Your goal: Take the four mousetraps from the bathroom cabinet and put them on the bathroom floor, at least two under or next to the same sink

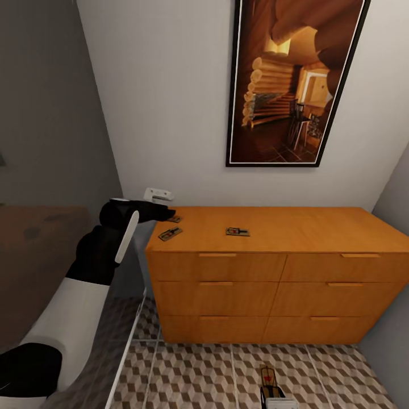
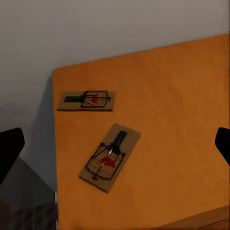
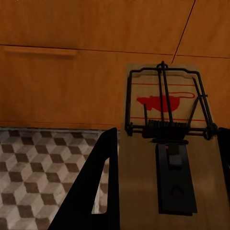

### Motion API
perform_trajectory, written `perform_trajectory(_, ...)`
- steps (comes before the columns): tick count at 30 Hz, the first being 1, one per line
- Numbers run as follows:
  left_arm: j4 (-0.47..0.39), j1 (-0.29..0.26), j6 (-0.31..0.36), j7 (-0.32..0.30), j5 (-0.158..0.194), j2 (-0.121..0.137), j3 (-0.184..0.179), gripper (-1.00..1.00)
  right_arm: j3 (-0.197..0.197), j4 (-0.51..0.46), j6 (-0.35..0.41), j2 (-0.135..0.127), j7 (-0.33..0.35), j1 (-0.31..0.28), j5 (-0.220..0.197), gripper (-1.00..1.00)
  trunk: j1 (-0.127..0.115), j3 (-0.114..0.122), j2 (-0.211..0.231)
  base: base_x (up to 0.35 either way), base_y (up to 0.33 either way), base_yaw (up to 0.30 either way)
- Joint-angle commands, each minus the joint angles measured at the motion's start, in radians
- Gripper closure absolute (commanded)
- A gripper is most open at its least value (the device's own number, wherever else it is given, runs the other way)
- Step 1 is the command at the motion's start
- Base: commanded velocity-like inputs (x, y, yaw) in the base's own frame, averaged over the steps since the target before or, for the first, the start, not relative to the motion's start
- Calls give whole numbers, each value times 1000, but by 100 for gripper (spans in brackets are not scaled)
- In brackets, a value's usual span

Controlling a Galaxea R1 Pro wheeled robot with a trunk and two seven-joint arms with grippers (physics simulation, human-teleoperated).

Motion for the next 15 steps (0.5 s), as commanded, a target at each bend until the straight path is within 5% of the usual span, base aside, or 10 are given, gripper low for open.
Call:
perform_trajectory(1, -1, -1, 4, -12, 1, 6, 0, -100, 8, 1, -3, 0, -3, 0, -6, 100, 0, -1, -1, 2, 0, 0)
perform_trajectory(15, -6, -1, 1, -205, -1, 103, -2, -100, 8, 1, -2, 0, -3, -1, -6, 100, 0, -1, -1, 0, 0, 0)
